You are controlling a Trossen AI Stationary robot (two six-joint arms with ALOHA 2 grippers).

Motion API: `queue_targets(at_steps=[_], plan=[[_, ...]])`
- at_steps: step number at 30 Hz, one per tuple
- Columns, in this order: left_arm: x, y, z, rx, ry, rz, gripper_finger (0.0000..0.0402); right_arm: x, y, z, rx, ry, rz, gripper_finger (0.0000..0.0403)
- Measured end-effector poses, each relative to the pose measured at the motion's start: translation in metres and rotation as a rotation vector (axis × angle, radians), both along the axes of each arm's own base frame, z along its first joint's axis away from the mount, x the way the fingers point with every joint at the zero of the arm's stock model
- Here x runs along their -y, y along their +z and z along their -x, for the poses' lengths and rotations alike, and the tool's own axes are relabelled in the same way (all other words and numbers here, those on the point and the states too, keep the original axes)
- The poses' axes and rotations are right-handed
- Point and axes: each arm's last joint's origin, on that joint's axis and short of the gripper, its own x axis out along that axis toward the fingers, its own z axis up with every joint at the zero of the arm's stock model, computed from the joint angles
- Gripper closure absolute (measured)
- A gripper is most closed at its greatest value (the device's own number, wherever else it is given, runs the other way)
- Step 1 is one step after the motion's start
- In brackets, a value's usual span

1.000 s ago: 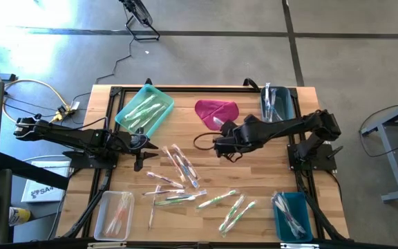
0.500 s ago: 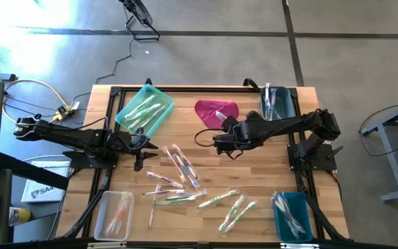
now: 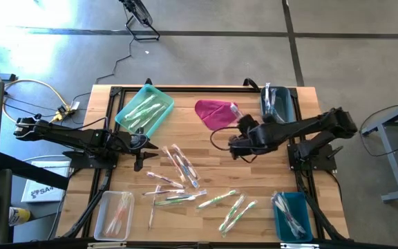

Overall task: Pick & Place Toothbrushes
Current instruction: Put the blue toothbrush to the light blue bin

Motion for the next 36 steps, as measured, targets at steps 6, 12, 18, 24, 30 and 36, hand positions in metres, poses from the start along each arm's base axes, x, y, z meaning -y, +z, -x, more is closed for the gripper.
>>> queue_targets(at_steps=[6,12,18,24,30,36], plan=[[0.000,0.000,0.000,0.001,0.000,0.000,0.0265,0.004,-0.028,0.023,0.157,-0.070,0.074,0.0393],[0.000,0.000,0.000,0.002,0.000,0.000,0.0265,0.022,-0.053,0.044,0.241,-0.165,0.137,0.0393],[0.000,0.000,0.000,0.001,0.001,0.000,0.0265,0.045,-0.055,0.061,0.261,-0.266,0.154,0.0393],[0.000,0.000,0.000,0.003,0.003,-0.002,0.0265,0.068,-0.049,0.068,0.264,-0.358,0.246,0.0393],[0.000,0.000,0.000,0.002,0.005,-0.003,0.0265,0.093,-0.050,0.074,0.226,-0.468,0.277,0.0393],[0.000,0.000,0.000,0.002,0.005,-0.003,0.0265,0.114,-0.050,0.083,0.216,-0.582,0.267,0.0393]])
